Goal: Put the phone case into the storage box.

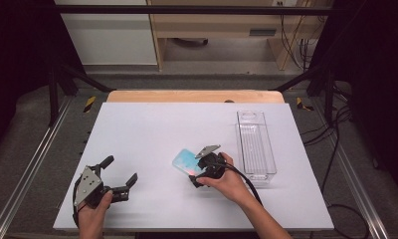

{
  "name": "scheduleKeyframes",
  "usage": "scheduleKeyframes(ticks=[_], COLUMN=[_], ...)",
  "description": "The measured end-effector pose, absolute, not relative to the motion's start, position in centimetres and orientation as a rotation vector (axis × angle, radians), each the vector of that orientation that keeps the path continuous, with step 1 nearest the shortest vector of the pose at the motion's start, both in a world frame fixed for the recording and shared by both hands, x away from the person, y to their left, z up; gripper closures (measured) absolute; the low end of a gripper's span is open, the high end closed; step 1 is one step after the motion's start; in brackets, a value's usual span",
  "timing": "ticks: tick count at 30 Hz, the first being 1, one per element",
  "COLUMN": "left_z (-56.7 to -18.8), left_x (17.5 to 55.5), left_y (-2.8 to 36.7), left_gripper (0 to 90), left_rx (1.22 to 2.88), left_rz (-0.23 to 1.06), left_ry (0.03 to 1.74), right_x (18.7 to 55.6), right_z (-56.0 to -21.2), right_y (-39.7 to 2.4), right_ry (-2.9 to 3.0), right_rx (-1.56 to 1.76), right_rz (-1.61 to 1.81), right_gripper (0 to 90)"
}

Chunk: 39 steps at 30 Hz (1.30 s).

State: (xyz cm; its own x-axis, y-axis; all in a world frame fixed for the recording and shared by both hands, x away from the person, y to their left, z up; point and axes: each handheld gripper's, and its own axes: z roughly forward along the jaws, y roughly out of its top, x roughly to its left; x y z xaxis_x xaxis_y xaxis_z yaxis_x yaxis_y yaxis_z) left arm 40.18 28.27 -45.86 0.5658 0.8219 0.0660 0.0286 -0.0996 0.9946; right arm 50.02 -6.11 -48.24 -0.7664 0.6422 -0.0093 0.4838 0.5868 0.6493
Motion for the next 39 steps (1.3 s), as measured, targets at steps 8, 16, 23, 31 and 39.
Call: scheduleKeyframes(ticks=[8,16,23,31,39], left_z=[-45.8,-45.8,-45.8,-45.8,-45.8], left_x=[40.2,40.2,40.2,40.2,40.1], left_y=[28.2,28.1,28.3,28.1,28.0], left_gripper=[0.0,0.0,0.1,0.1,0.1], left_rx=[1.540,1.541,1.538,1.542,1.551], left_rz=[0.785,0.784,0.787,0.784,0.789], left_ry=[0.748,0.745,0.749,0.747,0.743], right_x=[49.9,49.8,49.7,49.7,49.5], right_z=[-48.2,-48.2,-48.2,-47.4,-46.4], right_y=[-6.4,-6.5,-6.5,-6.8,-6.9], right_ry=[2.571,2.562,2.563,2.547,2.558], right_rx=[0.914,0.908,0.910,0.928,0.935], right_rz=[0.956,0.964,0.974,0.976,0.978], right_gripper=[16.1,16.9,17.4,17.5,17.5])
